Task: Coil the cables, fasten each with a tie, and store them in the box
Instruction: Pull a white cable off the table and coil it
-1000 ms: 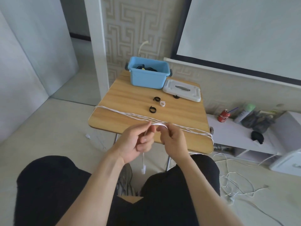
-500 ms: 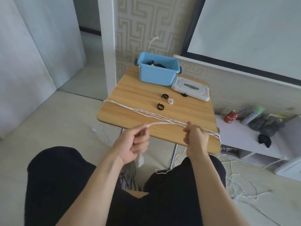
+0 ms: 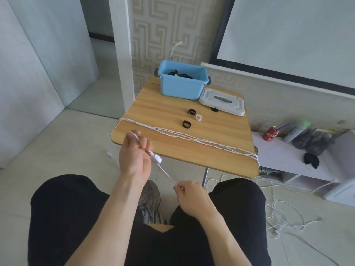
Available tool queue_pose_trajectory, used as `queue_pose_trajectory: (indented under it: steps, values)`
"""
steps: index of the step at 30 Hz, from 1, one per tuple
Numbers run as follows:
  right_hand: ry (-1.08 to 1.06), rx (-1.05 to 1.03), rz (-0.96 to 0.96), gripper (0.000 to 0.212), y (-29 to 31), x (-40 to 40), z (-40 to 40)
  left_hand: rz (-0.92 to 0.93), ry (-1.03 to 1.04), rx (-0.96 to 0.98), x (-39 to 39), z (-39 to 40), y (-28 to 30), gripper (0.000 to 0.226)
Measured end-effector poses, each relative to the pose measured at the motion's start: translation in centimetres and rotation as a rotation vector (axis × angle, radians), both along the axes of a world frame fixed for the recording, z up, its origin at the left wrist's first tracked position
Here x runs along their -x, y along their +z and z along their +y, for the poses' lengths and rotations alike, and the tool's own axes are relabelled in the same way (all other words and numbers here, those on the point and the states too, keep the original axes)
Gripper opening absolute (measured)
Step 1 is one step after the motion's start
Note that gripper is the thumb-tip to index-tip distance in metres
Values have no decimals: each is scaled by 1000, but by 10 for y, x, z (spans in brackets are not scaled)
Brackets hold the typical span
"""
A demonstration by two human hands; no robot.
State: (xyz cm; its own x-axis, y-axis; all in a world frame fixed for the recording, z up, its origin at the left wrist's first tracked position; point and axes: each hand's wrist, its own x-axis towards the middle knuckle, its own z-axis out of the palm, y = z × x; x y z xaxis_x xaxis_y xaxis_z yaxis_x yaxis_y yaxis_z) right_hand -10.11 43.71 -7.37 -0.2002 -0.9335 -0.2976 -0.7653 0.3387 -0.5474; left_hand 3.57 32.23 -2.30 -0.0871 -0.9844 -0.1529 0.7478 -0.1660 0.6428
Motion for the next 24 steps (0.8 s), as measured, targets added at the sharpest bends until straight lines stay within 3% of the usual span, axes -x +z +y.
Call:
queue_pose_trajectory:
  steps: [3,7,15,18,21,24]
  values:
    - [-140,-1,-67,32,-2,4,-1,-23,4,-66,-1,1,-1,35]
    - [-186,71,-150,16,5,4,2,-145,17,-12,0,0,-2,23]
    - [20,158,-181,21,14,-2,4,-483,53,221,15,8,-13,26]
    - [60,190,-238,19,19,0,3,-721,-75,287,11,8,-22,28]
    - [27,296,-284,16,27,5,0,-980,-345,261,6,10,-28,29]
    - [-23,404,-213,13,35,16,-9,-1038,-549,224,6,15,-26,30]
